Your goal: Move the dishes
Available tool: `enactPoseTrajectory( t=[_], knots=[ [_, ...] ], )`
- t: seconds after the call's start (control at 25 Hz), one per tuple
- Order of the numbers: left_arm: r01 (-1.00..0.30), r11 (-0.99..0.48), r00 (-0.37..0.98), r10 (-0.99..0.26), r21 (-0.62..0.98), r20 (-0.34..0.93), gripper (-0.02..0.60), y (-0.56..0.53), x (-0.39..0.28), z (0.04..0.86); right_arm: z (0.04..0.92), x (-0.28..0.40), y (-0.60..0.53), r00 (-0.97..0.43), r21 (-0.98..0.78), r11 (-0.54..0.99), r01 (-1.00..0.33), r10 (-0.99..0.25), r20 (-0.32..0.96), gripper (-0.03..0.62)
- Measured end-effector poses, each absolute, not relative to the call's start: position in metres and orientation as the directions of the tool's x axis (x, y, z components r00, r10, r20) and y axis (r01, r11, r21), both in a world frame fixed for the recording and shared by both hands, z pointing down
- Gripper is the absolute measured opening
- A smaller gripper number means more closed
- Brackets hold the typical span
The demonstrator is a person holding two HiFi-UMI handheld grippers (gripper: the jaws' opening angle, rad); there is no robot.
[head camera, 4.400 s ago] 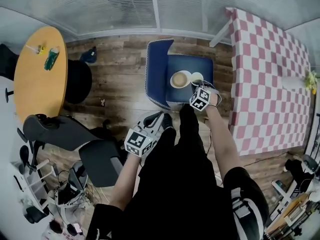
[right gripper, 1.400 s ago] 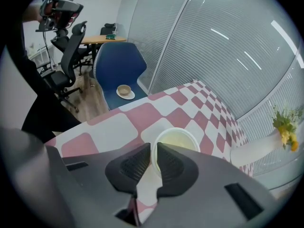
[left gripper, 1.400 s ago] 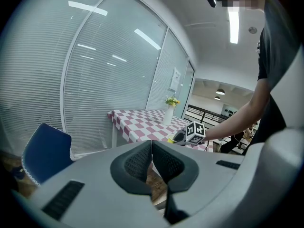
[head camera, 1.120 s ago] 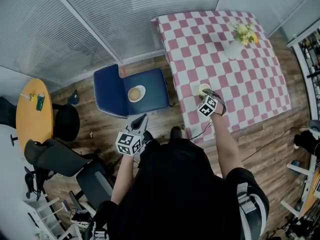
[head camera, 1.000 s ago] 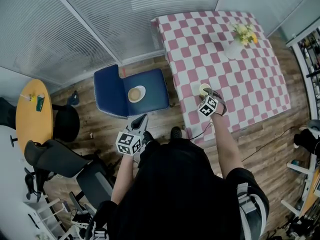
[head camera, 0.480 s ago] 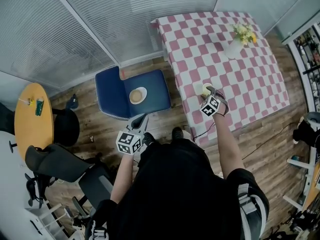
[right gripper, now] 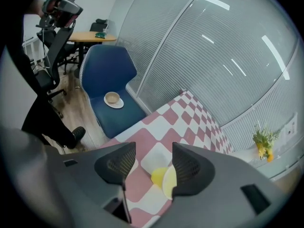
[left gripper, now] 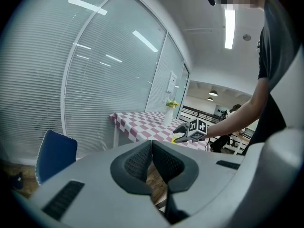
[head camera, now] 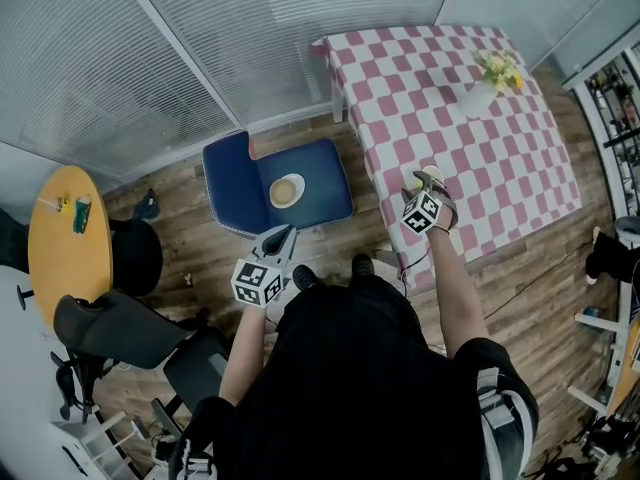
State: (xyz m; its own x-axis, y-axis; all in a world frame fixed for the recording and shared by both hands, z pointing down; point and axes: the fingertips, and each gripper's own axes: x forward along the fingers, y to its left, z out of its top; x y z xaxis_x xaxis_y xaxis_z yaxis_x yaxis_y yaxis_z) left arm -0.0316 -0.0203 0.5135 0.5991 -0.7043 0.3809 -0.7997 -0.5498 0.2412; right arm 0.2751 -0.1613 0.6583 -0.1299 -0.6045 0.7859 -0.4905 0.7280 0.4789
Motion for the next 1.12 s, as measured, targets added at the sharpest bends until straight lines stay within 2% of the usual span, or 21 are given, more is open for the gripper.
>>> enactPoseTrajectory(
  t=[0.64,1.12],
  knots=[
    [-0.863,-0.446,0.505,-0.78,0.237,0.37,0.022,0.011,-0.177,0.515,0.667,0.106,-0.16,-0.231,0.44,0.777,-0.45,-0.578,0.783,0.256],
    [-0.866,-0.437,0.5,-0.784,0.243,0.369,0.021,0.03,-0.238,0.52,0.677,-0.007,-0.144,-0.295,0.427,0.836,-0.344,-0.529,0.796,0.25]
  ],
)
